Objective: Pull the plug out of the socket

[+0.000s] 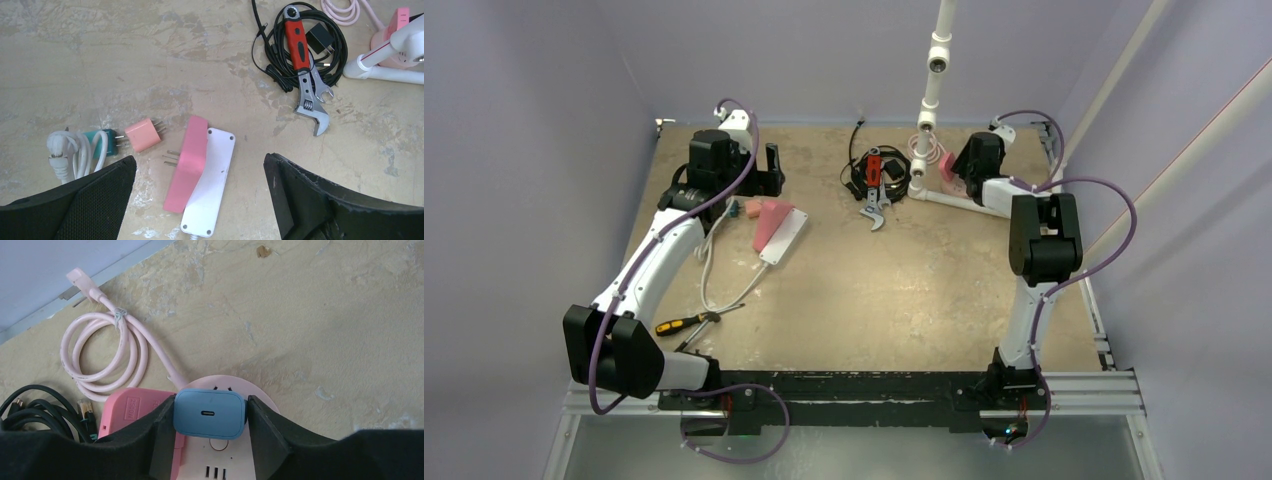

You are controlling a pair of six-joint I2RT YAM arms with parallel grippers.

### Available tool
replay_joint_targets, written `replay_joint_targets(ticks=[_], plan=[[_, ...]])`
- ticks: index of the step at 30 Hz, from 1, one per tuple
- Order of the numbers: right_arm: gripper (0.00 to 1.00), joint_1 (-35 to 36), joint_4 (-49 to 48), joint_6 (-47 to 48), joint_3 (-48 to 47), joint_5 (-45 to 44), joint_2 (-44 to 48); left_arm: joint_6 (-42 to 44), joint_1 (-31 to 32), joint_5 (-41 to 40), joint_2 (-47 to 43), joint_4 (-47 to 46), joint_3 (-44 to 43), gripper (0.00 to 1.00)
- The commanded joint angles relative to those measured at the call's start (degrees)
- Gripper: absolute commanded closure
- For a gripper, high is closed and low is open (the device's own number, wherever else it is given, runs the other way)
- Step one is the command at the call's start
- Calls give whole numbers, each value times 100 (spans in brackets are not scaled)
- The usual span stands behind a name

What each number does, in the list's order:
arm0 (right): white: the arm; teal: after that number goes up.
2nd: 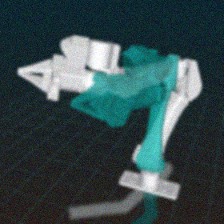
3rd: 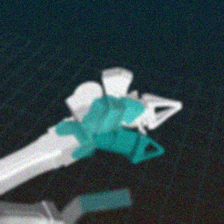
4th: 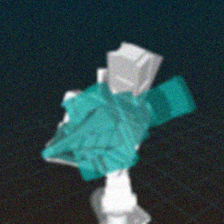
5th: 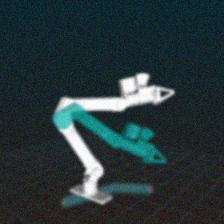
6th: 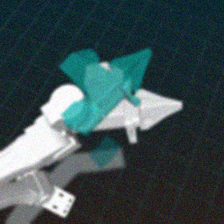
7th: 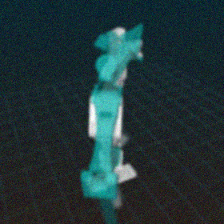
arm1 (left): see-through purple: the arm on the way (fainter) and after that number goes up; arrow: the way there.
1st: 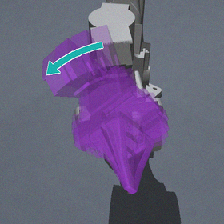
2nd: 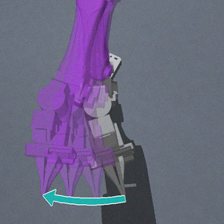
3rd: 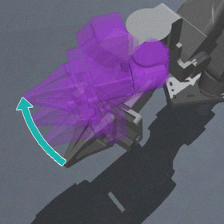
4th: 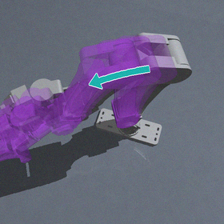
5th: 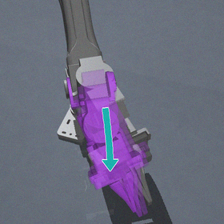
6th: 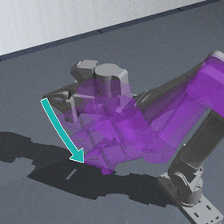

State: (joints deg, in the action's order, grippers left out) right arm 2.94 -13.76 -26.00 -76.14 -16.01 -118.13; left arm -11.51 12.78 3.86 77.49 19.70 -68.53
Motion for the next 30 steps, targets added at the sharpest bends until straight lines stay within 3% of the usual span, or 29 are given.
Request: replay_joint_targets(ticks=[1, 10, 30], plan=[[100, -22, 217, 62, -455, -159, 176, -77, 14, 87, -94, -234, 24, 1], [100, -39, 517, 165, -737, -315, 302, -79, 14, 95, -103, -226, 15, 1], [100, -39, 567, 221, 27, -284, 1318, -97, 14, 159, -100, -238, 20, 1]])
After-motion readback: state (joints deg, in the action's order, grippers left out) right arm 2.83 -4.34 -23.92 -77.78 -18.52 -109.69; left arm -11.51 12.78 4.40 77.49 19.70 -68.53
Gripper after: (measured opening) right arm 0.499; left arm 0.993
